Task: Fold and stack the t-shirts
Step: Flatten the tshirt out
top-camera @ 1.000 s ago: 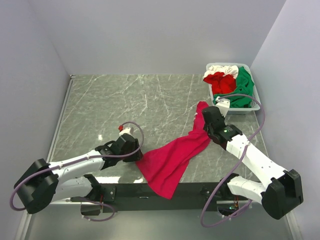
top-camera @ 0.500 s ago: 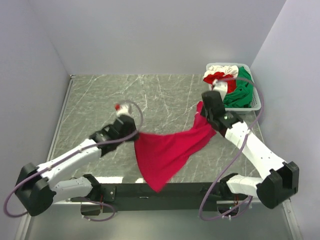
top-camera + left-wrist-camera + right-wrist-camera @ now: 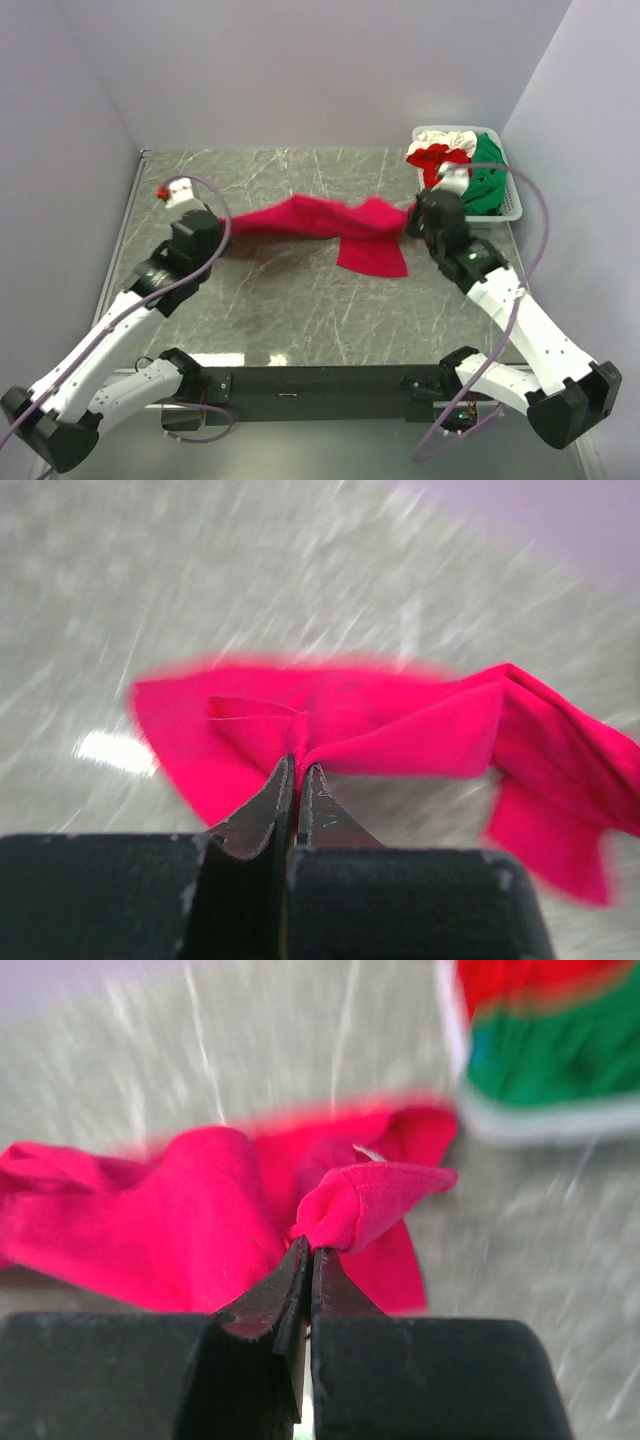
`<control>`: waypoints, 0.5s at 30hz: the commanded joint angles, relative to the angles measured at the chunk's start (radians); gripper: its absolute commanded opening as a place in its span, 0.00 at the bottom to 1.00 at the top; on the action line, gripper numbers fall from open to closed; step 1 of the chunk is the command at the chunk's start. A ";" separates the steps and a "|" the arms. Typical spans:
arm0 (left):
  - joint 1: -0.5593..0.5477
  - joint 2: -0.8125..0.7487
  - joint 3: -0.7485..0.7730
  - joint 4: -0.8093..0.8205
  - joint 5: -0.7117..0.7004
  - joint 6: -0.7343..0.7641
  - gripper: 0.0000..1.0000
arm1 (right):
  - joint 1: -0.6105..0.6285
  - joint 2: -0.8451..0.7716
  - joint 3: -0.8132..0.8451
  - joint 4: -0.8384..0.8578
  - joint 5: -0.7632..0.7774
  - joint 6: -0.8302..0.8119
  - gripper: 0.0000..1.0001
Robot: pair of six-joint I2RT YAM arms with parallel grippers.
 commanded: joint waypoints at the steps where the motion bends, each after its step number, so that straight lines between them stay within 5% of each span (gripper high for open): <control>1: 0.003 0.031 -0.086 -0.066 -0.001 -0.042 0.00 | 0.067 -0.001 -0.196 -0.030 -0.066 0.105 0.00; 3: 0.001 0.049 -0.090 -0.074 0.018 -0.045 0.00 | 0.191 0.017 -0.255 -0.044 -0.040 0.145 0.11; 4: 0.001 0.057 -0.086 -0.098 0.018 -0.045 0.00 | 0.243 0.031 -0.258 -0.072 -0.025 0.183 0.36; 7: 0.001 0.083 -0.067 -0.130 0.010 -0.048 0.00 | 0.381 0.090 -0.223 -0.125 0.064 0.237 0.74; 13: 0.001 0.089 -0.089 -0.146 0.046 -0.048 0.01 | 0.406 0.145 -0.170 -0.029 0.071 0.164 0.80; 14: 0.001 0.089 -0.090 -0.155 0.055 -0.048 0.04 | 0.405 0.162 -0.168 -0.009 0.061 0.152 0.80; 15: 0.001 0.089 -0.092 -0.160 0.058 -0.048 0.17 | 0.405 0.203 -0.165 0.009 0.057 0.142 0.79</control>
